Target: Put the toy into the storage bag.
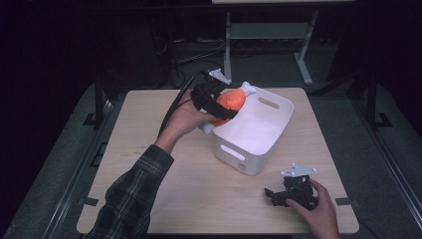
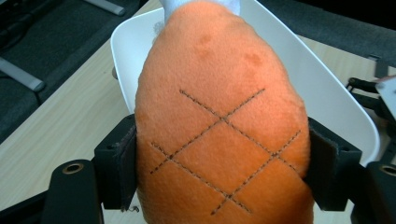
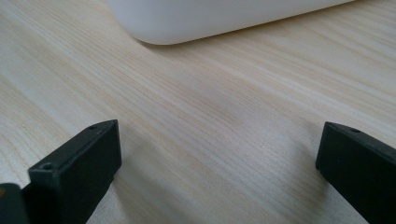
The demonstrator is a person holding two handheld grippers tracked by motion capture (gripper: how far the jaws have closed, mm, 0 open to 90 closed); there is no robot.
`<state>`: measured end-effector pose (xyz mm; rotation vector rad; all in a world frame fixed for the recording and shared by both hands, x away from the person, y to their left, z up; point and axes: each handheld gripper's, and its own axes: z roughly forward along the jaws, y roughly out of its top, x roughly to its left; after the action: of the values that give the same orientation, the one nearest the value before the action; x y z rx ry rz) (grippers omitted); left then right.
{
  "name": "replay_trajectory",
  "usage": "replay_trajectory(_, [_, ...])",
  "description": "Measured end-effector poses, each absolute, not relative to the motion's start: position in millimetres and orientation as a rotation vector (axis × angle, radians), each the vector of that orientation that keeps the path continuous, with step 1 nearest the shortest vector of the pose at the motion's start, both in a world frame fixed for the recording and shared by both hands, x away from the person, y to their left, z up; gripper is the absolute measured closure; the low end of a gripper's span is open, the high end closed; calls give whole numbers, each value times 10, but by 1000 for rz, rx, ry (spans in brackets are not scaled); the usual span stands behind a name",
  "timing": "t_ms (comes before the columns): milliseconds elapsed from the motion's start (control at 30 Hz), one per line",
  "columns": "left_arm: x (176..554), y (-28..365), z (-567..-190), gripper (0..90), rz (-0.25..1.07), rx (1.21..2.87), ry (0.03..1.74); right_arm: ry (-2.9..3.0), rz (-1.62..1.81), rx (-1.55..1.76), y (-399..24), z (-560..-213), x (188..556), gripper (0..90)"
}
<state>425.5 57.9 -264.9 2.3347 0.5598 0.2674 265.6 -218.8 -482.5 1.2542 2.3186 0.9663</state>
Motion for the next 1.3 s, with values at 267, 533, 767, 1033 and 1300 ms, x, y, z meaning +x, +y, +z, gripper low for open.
replay_trajectory(267, [4346, 440, -2677, 240, 272, 2334, 594, 2319, 967, 1256, -2188, -4825, 2655, 0])
replay_trajectory(533, [4474, 292, -2769, 234, 263, 2351, 631, 2318, 968, 1257, -2188, -4825, 2655, 0])
replay_trajectory(767, [4537, 183, -2834, 230, 264, 2362, 657, 2319, 968, 1253, -2189, -4825, 2656, 0])
replay_trajectory(1033, [4638, 82, -3003, 224, 264, 2400, 700, 2320, 968, 1255, -2188, -4825, 2655, 0])
replay_trajectory(1300, [4676, 44, -3121, 213, 251, 2419, 727, 2320, 968, 1255, -2188, -4825, 2656, 0])
